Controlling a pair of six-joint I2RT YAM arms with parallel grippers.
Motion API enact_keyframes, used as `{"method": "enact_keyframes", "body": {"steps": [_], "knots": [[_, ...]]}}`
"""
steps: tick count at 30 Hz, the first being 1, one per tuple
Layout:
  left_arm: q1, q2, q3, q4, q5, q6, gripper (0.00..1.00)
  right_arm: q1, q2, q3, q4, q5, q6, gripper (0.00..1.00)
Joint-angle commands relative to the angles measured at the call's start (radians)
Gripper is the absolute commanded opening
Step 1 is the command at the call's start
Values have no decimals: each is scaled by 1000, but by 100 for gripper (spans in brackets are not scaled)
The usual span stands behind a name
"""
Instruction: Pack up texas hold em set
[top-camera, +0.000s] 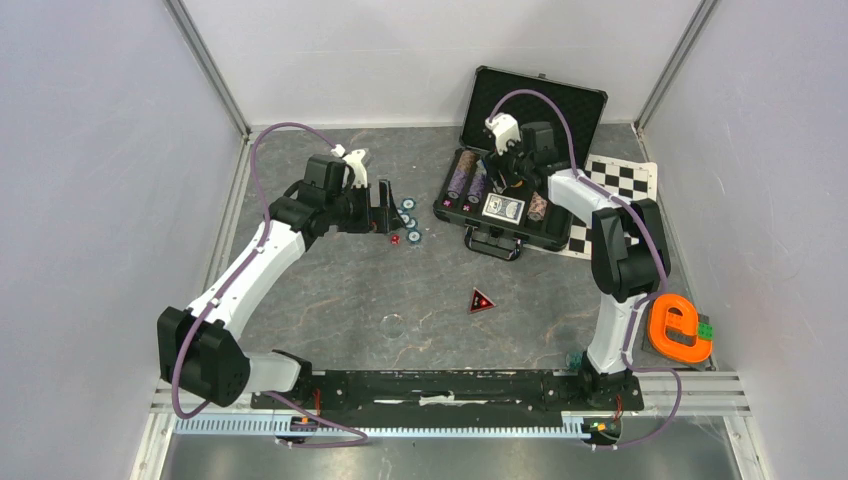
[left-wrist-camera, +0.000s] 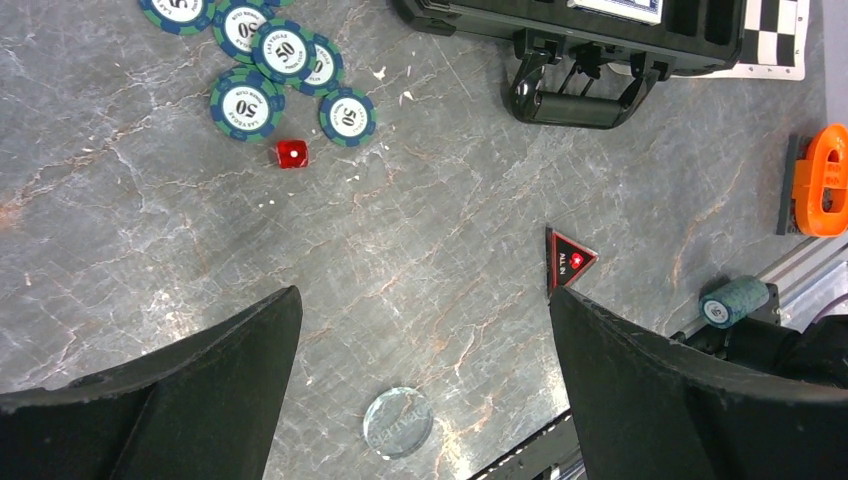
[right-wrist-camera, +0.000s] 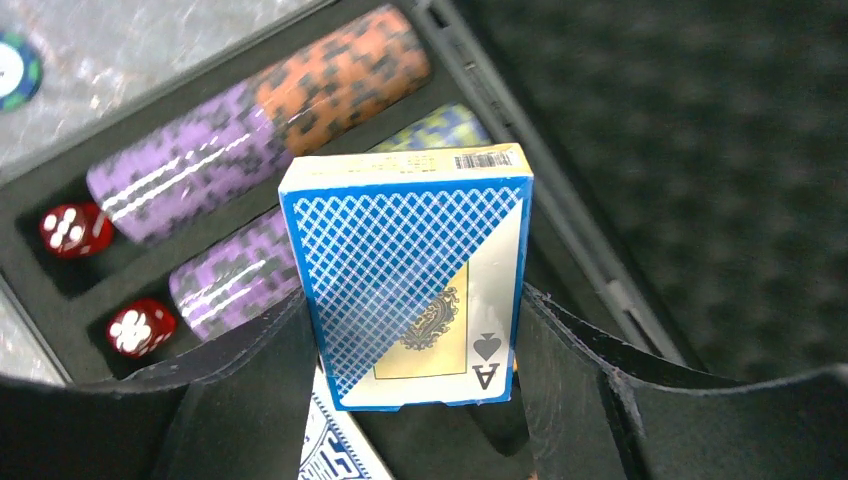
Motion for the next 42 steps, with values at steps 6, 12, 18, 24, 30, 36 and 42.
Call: {"method": "enact_keyframes", "body": {"steps": [6, 12, 18, 24, 30, 36, 42], "knots": [[16, 42, 89, -41, 8, 87, 100, -69, 35, 91, 65, -237, -172, 38], [17, 73, 110, -37, 15, 72, 100, -120, 68, 145, -9, -291, -234, 38], [17, 104, 128, -28, 31, 55, 100, -171, 75, 130, -68, -326, -312, 39], [17, 137, 156, -28, 52, 48, 100, -188, 88, 115, -101, -321, -366, 39], [17, 160, 170, -27, 68, 41, 100, -184, 116, 143, -159, -369, -350, 39], [18, 157, 161, -32, 50, 39, 100, -157, 106, 141, -265, -322, -399, 43], [17, 157, 154, -32, 59, 36, 100, -149, 106, 174, -363, -261, -401, 98]]}}
